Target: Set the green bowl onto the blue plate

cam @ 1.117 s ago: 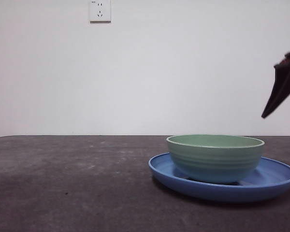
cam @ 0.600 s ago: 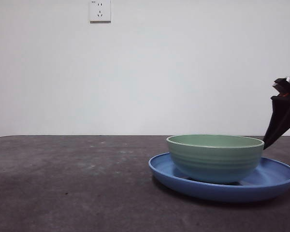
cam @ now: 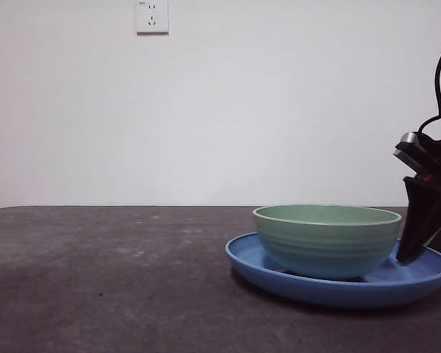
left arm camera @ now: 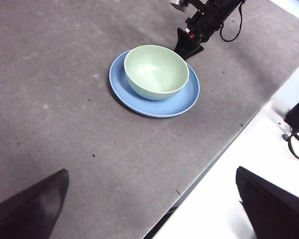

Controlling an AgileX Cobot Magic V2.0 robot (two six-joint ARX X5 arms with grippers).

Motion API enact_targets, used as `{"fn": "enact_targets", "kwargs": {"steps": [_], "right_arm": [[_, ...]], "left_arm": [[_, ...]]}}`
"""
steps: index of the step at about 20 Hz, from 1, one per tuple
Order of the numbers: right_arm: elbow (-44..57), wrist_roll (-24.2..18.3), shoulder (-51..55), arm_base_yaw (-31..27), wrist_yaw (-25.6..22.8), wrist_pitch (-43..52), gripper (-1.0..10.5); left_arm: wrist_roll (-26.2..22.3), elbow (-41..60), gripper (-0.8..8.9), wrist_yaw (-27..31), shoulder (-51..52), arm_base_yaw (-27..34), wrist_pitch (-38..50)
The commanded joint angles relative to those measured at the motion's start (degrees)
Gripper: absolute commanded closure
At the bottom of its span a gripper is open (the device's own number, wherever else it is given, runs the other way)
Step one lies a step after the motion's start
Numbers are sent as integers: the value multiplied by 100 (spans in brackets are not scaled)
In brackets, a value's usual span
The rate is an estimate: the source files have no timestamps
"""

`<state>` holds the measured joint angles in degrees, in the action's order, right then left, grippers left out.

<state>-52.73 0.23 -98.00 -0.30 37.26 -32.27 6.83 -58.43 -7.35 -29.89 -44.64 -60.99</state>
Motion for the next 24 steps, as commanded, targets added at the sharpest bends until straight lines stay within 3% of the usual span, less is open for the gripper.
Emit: {"fn": "enact_targets", "kwargs": {"steps": [1, 8, 12, 17, 24], "right_arm": [[-26, -74, -166, 55, -15, 13, 934], [-267, -61, -162, 63, -28, -205, 936], [-723, -59, -160, 219, -280, -673, 936], [-1139, 116, -160, 815, -275, -890, 936], [-1145, 778, -166, 1729, -260, -249, 936]], "left_arm": [[-7, -98, 251, 22, -28, -33, 85], [-7, -98, 251, 22, -28, -33, 85], [-7, -98, 251, 22, -28, -33, 85], [-9, -98, 251, 22, -28, -33, 85], [-7, -98, 251, 24, -28, -33, 85]]}}
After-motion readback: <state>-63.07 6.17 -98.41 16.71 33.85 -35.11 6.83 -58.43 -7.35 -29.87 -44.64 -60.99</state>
